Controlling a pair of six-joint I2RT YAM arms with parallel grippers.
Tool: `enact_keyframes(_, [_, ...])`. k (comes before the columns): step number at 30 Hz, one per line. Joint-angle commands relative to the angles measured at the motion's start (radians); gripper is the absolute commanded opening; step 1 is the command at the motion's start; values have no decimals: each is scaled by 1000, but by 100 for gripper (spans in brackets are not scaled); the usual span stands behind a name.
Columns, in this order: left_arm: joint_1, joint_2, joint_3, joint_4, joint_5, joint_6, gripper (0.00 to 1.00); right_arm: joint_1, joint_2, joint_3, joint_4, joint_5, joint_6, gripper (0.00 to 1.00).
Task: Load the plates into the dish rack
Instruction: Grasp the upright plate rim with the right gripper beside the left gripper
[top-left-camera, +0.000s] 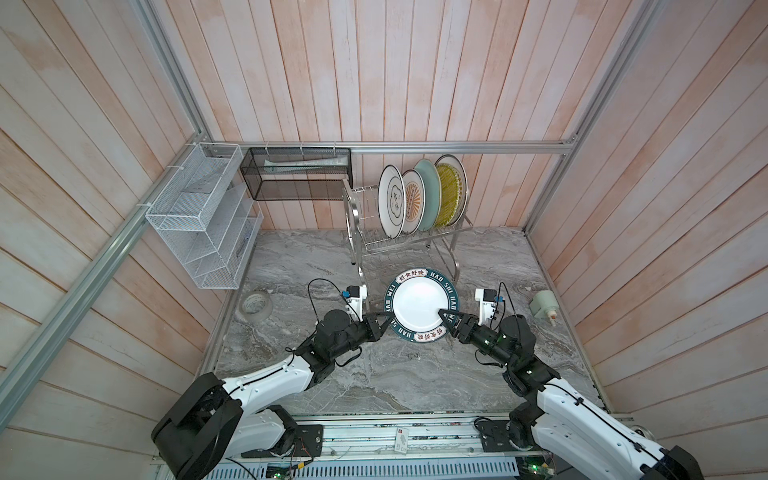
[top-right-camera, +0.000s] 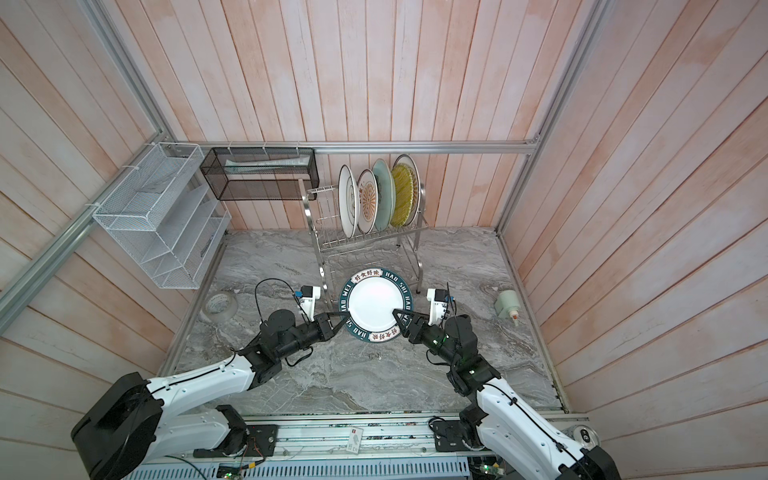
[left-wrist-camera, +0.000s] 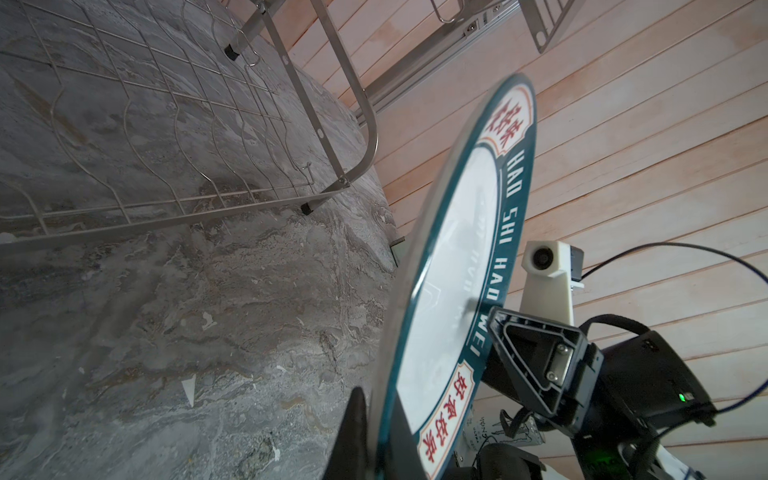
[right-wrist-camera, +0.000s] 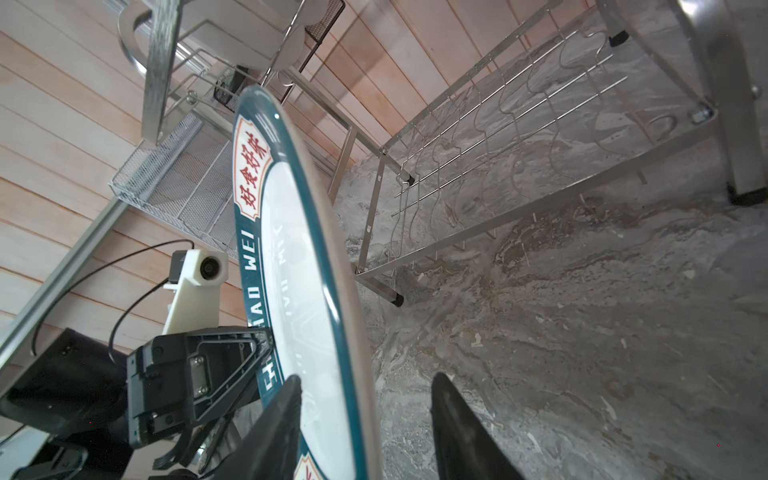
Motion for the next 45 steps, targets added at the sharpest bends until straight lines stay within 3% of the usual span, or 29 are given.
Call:
enact_keyframes(1, [3,8,6,103,35,-4,0,10,13,40,41,17,-15,40])
enact_keyframes(24, [4,39,40,66,32,7,0,27,64,83,59,2,-21,0])
enact_keyframes(31, [4,27,44,21,2,19,0,27,58,87,47,11,-28,0])
enact_keyframes(36, [3,7,41,-9,-27,24,11,27,54,88,43,13,-29,0])
enact_keyframes(40, [3,-2,33,-3,-29,24,29,27,47,90,35,21,-30,0])
enact_keyframes(45, [3,-9,30,-16,-33,30,38,27,35,93,21,38,-30,0])
